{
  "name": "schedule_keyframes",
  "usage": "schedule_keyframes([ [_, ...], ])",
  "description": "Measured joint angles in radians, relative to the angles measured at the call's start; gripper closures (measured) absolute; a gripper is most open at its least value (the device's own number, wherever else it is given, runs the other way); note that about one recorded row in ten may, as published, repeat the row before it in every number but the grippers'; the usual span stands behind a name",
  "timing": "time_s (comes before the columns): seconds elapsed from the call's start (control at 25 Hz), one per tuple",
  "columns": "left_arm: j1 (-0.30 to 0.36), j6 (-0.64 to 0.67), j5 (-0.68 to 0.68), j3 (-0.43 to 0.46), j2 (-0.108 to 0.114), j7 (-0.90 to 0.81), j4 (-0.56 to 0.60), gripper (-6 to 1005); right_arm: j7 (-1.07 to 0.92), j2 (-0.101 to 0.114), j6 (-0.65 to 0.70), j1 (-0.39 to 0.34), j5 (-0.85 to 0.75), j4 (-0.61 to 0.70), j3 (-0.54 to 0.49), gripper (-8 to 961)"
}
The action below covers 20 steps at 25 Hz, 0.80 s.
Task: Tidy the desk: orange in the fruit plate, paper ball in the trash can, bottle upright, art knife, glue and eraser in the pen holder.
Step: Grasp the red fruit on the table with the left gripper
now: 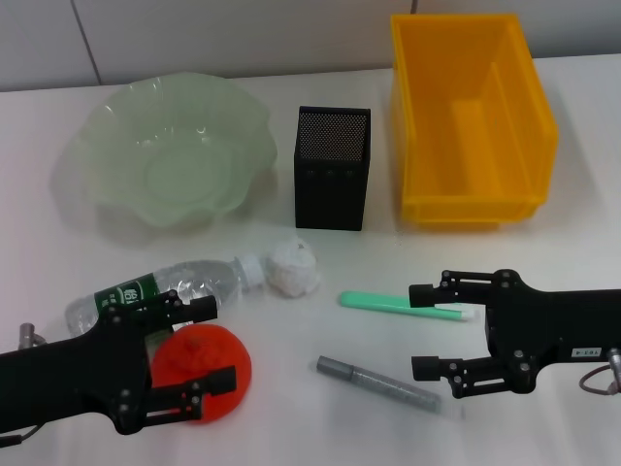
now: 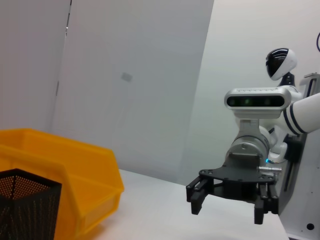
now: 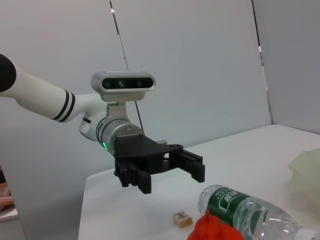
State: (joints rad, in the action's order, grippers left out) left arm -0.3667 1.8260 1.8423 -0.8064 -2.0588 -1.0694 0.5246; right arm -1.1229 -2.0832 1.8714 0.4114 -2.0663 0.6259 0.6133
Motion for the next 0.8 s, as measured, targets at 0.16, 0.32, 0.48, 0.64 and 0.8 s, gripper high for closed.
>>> schedule_keyframes([
  [0.16, -0.005, -0.018, 0.000, 0.000, -0.002, 0.001, -0.003, 217, 0.000, 0.000, 0.004, -0.001, 0.000, 0.000, 0.000, 158],
  [0.32, -0.007, -0.020, 0.000, 0.000, -0.003, -0.001, -0.004, 220, 0.000, 0.000, 0.006, -0.002, 0.000, 0.000, 0.000, 158],
  [0.48, -0.008, -0.020, 0.004, -0.006, -0.003, -0.002, -0.003, 222, 0.000, 0.000, 0.006, -0.002, 0.000, 0.000, 0.000, 158],
  [0.64, -0.007, -0.009, 0.019, -0.025, -0.003, 0.006, 0.005, 224, 0.000, 0.000, 0.007, -0.002, 0.000, 0.000, -0.001, 159],
  [0.8, -0.006, -0.009, 0.030, -0.026, -0.003, 0.012, 0.005, 227, 0.000, 0.000, 0.007, -0.002, 0.000, 0.000, -0.002, 159],
])
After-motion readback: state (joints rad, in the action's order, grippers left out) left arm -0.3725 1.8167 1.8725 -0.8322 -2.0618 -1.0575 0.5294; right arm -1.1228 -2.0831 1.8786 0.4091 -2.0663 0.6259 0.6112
